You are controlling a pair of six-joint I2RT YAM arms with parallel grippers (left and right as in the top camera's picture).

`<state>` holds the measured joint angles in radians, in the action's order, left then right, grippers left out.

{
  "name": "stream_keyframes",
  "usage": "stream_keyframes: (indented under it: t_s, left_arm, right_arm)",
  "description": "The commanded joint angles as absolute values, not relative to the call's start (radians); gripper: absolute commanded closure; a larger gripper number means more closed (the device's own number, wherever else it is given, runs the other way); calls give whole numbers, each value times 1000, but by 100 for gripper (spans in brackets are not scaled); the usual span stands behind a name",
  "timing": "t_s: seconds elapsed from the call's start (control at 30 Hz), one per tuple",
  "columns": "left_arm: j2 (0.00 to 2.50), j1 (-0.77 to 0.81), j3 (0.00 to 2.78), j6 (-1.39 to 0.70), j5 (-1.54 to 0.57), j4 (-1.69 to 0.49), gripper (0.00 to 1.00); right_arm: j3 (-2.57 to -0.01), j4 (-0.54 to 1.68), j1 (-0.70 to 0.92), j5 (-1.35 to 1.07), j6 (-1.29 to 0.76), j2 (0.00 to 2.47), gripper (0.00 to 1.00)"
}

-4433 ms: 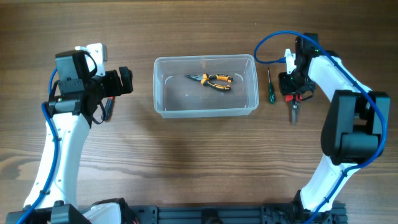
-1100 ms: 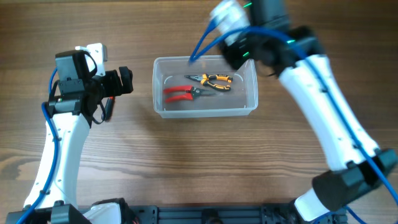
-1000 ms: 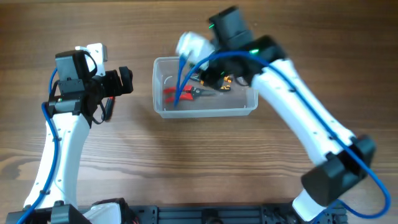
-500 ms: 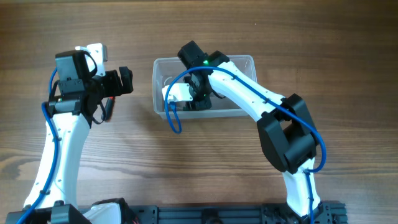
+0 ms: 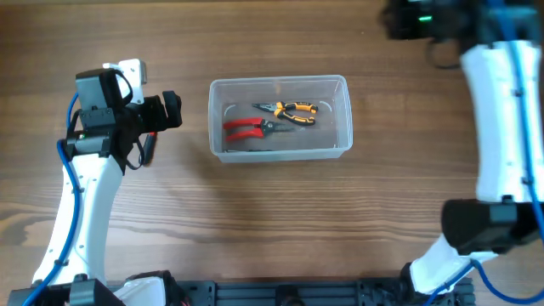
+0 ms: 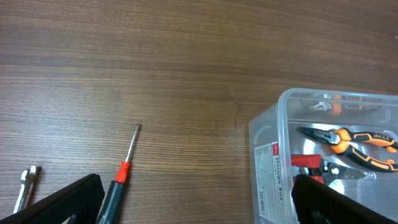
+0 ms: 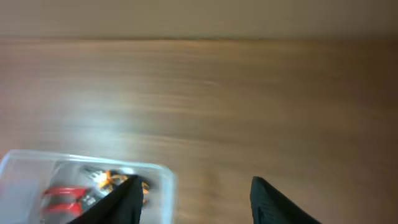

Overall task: Pack container
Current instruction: 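Move the left gripper over the red-and-black screwdriver and grasp it, then carry the screwdriver with the left gripper into the container and release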

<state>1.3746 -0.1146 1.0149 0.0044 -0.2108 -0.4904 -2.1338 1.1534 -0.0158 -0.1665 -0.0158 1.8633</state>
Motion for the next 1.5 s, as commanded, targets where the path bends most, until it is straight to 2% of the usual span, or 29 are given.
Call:
stream_keyframes:
  t_s: [0.0,0.07,0.1,0.13,0.33,0.43,0.47,0.57,0.83,0.97,1.07,1.27,1.37,1.47]
  left_arm:
    - [1380,-120,1034,-36,-287,-518,0]
    - [1384,-120,1033,-36,-310,-548,0]
    - [1388,-123,1033,-38,-271,-604,0]
    - [1402,-123,1033,-39,-197,-659,0]
    - [1572,-167,1034,2,-33,-774,0]
    - [1696,-183,1034,131,-7,-746,16]
    - [1715,-181,1034,163,20,-734,15]
    - [1724,-182,1047,179,52,-733,1]
    - [1901,-190,1489,228,54,-1120,0]
    - [1982,-190,1500,234,54,-1112,0]
    - [1996,-190,1500,339,54,-1099,5]
    - [2009,-190,1497,484,46,-1005,8]
    - [2043,-186,1496,455,43,-1022,10]
    - [2072,-185,1484,411,35,-1021,17]
  right_arm:
    - [-2092,1190,-226,-124,-188,1902,41]
    - [-2038,1192,-311,-124,-213,1918,41]
    - [-1993,1199,-345,-128,-212,1927,34]
    - [-1947,1197,-359,-128,-213,1929,0]
    - [-1792,1145,-357,-128,-213,1929,0]
    - [-1784,1133,-357,-128,-212,1929,0]
    - [-1784,1133,-357,-128,-212,1929,0]
    - [-1784,1114,-357,-128,-212,1929,0]
    - [-1784,976,-357,-128,-212,1929,0]
    - [-1784,975,-357,-128,-212,1929,0]
    - [-1784,975,-357,-128,-212,1929,0]
    - [-1784,976,-357,-128,-212,1929,0]
    - [-1784,975,-357,-127,-212,1929,0]
    - [-1784,975,-357,-128,-212,1929,0]
